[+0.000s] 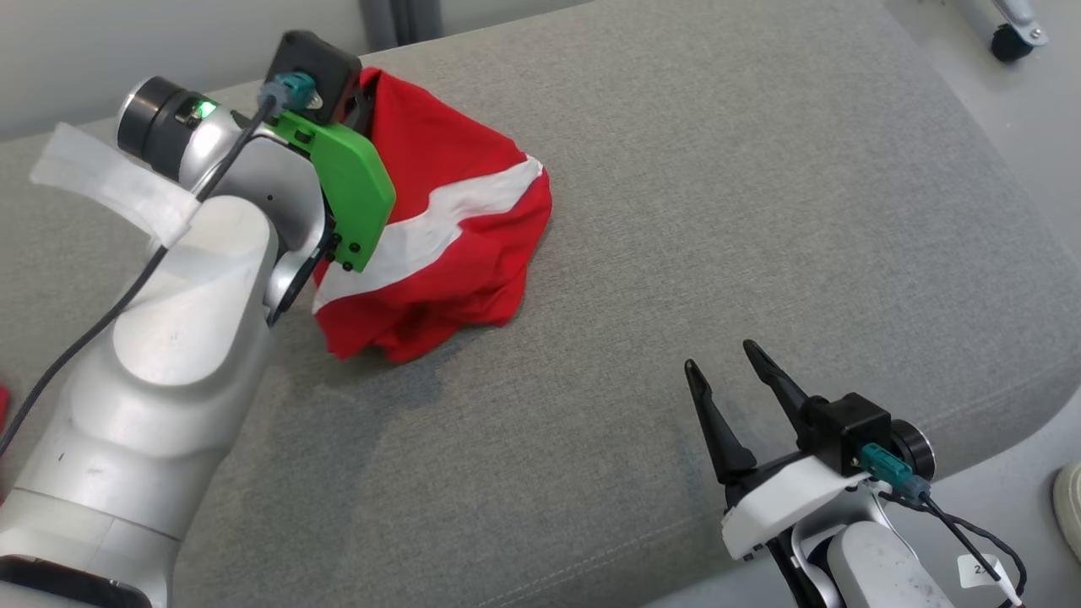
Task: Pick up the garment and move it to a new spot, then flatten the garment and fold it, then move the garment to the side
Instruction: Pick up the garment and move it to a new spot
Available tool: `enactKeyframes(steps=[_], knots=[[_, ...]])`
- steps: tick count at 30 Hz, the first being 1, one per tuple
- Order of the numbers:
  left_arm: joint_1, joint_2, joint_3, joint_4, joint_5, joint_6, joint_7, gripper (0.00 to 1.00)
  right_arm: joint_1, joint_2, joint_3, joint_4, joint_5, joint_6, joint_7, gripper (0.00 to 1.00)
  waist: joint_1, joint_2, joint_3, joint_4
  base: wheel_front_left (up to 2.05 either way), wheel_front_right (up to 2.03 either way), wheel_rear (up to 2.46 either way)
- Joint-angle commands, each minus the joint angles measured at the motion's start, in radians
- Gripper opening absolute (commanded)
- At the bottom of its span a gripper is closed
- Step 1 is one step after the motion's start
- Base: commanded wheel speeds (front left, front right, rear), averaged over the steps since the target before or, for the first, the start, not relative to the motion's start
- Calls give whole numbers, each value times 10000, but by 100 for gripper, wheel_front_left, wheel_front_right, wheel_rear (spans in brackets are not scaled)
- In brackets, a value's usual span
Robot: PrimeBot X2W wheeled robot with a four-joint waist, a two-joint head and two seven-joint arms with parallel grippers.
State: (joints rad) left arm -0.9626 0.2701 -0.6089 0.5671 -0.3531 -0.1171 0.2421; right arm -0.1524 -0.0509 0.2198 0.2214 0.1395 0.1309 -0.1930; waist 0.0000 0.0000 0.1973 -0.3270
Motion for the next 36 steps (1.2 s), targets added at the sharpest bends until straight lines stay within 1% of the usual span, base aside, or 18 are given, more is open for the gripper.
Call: enactKeyframes(steps=[1, 2, 3, 4, 5, 6, 9, 10, 11, 12, 17, 22, 26, 30, 36], knots=[[57, 114, -180, 282, 287, 70, -133, 0, -130, 8, 69, 71, 89, -3, -86, 100, 0, 0, 314, -421, 0, 0, 0], [52, 171, -269, 524, 435, 162, -147, 0, -139, 6, 97, 109, 105, -3, -111, 100, 0, 0, 319, -449, 0, 0, 0], [16, 217, -385, 719, 613, 215, -227, 14, -159, 9, 126, 149, 114, -3, -126, 100, 0, 0, 320, -473, 0, 0, 0], [-17, 208, -447, 909, 731, 307, -378, 68, -175, 8, 147, 190, 105, -3, -142, 100, 0, 0, 310, -487, 0, 0, 0], [-17, 208, -447, 909, 731, 307, -378, 68, -175, 8, 147, 190, 105, -3, -142, 100, 0, 0, 310, -487, 0, 0, 0], [10, 162, -481, 1155, 787, 413, -446, 100, -182, 6, 151, 234, 105, -3, -156, 100, 0, 0, 282, -487, 0, 0, 0], [184, -72, -432, 1733, 664, 642, -710, 100, -168, 8, 120, 333, 72, -3, -169, 100, 0, 0, 148, -373, 0, 0, 0], [292, -235, -339, 1882, 470, 628, -800, 100, -151, 5, 95, 365, 38, -3, -163, 100, 0, 0, 98, -288, 0, 0, 0], [485, -587, -51, 2065, -71, 501, -980, 100, -96, 5, 69, 407, -13, -3, -107, 100, 0, 0, -10, -93, 0, 0, 0], [576, -728, 48, 2120, -258, 448, -1055, 100, -68, 4, 43, 428, -25, -3, -92, 100, 0, 0, -78, 22, 0, 0, 0], [1275, -1229, 280, 2154, -961, 312, -1508, 100, 121, -2, -66, 469, -74, -3, -17, 100, 0, 0, -529, 640, 0, 0, 0], [2202, -1548, 389, 1989, -1452, 374, -1745, 100, 347, -2, -132, 439, -92, -3, 99, 100, 0, 0, -1012, 1188, 0, 0, 0], [2796, -1487, 617, 1899, -1818, 689, -1706, 100, 458, -1, -140, 360, -72, -3, 195, 100, 0, 0, -1269, 1465, 0, 0, 0], [3112, -1252, 875, 1806, -2056, 890, -1543, 100, 516, 1, -134, 277, -86, -3, 277, 100, 0, 0, -1401, 1529, 0, 0, 0], [3127, -914, 1288, 1830, -2511, 1084, -1115, 100, 588, -2, -204, 120, -137, -3, 362, 100, 0, 0, -1247, 1189, 0, 0, 0]])
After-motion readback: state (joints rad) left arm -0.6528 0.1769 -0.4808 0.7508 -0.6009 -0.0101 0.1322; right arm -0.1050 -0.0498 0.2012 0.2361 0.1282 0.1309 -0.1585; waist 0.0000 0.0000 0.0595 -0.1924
